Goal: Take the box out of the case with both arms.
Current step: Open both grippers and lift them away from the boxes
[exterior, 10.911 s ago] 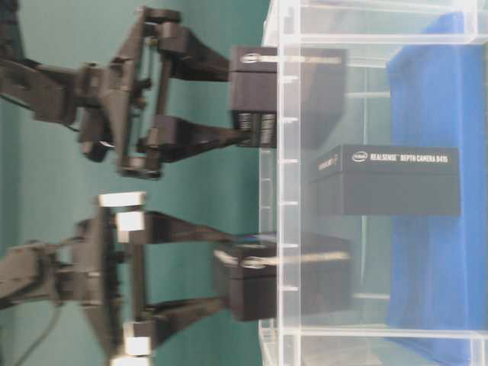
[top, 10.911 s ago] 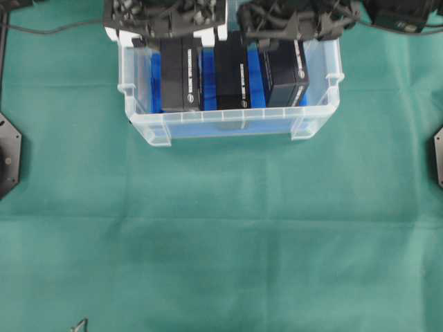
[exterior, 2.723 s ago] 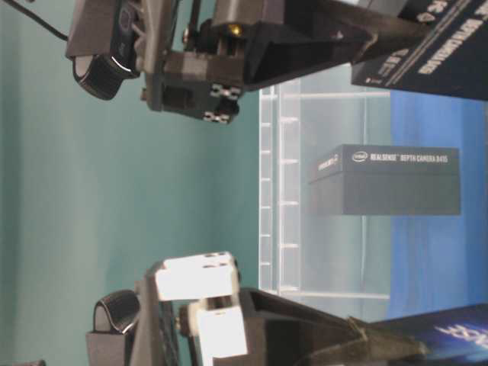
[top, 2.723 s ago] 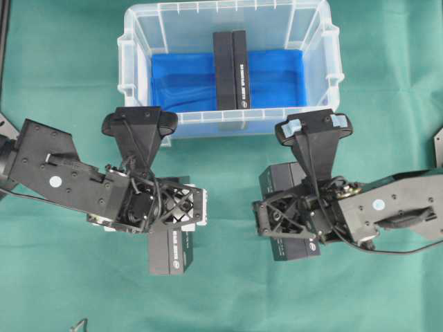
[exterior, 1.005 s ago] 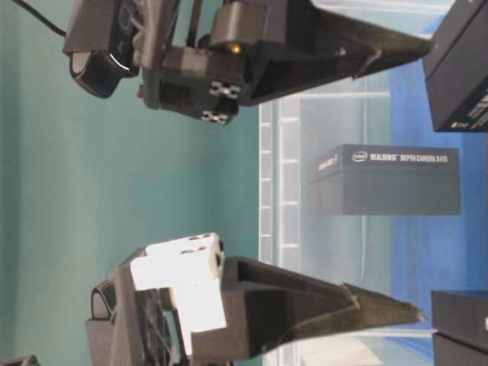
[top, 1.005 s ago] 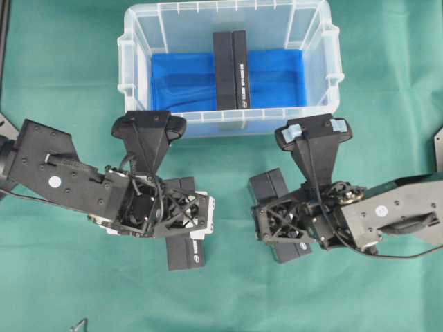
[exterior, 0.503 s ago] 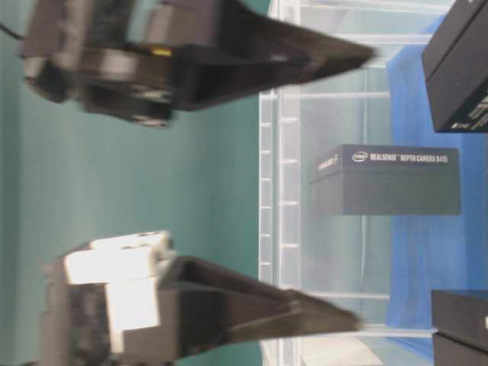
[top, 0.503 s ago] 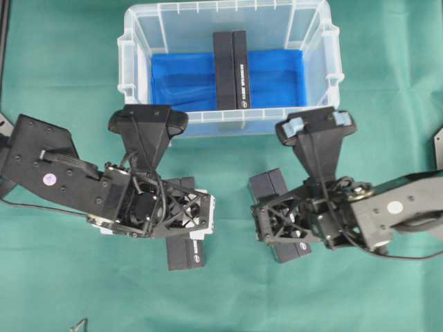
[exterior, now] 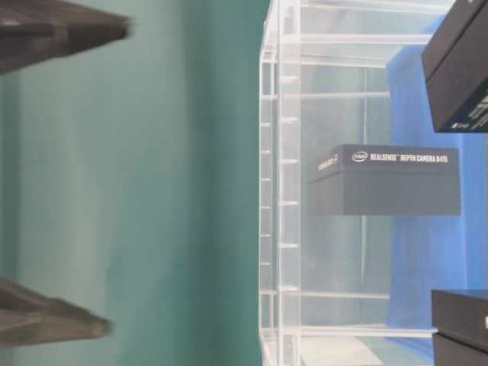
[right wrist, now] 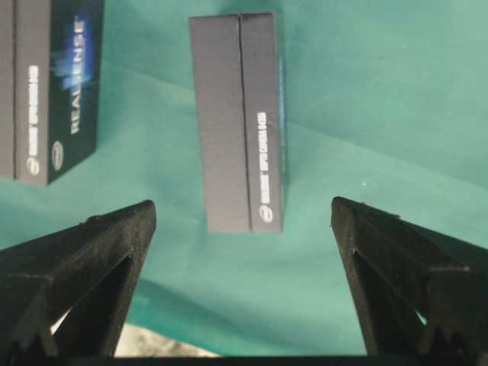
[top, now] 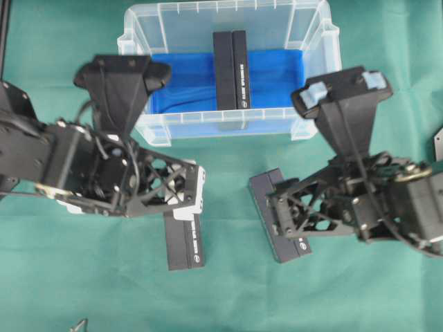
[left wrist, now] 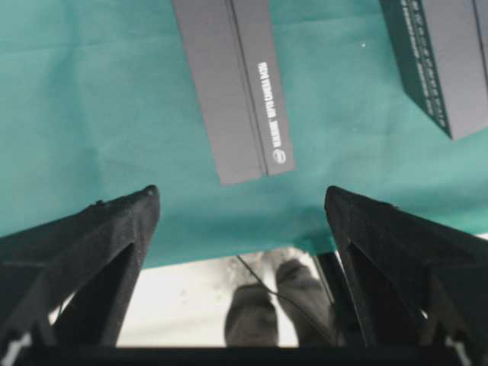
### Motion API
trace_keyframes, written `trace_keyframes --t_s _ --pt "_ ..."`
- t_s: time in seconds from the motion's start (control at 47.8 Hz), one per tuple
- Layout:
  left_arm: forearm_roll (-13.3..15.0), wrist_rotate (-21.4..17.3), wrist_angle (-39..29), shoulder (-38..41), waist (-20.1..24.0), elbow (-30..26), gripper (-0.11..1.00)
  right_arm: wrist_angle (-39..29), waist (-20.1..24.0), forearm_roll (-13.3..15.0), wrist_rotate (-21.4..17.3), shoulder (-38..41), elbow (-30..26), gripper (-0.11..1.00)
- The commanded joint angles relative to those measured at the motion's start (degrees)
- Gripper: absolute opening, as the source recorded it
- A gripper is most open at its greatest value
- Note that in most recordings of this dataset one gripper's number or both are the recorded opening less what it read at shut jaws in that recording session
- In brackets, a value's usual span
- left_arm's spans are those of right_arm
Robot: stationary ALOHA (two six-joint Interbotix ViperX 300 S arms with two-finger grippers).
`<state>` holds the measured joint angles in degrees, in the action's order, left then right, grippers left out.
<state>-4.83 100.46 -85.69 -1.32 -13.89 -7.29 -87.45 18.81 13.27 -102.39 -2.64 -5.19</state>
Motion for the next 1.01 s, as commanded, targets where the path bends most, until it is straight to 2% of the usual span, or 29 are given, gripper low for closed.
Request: trace_keyframes --t_s 0.0,0.168,0.984 --pt "-0.5 -0.8 -2.5 -1.7 0.6 -4.1 0.85 -2.3 -0.7 1.0 0.5 -1.5 -3.7 0.93" --pt "-2.3 -1.4 -5.5 -1.7 0.8 -6.5 0.85 -3.9 -1.0 1.9 1.5 -1.5 -5.2 0.93" --pt "-2.4 -2.2 -5.7 -1.8 0.9 -6.0 0.84 -3.9 -1.0 1.8 1.5 -1.5 -5.1 0.93"
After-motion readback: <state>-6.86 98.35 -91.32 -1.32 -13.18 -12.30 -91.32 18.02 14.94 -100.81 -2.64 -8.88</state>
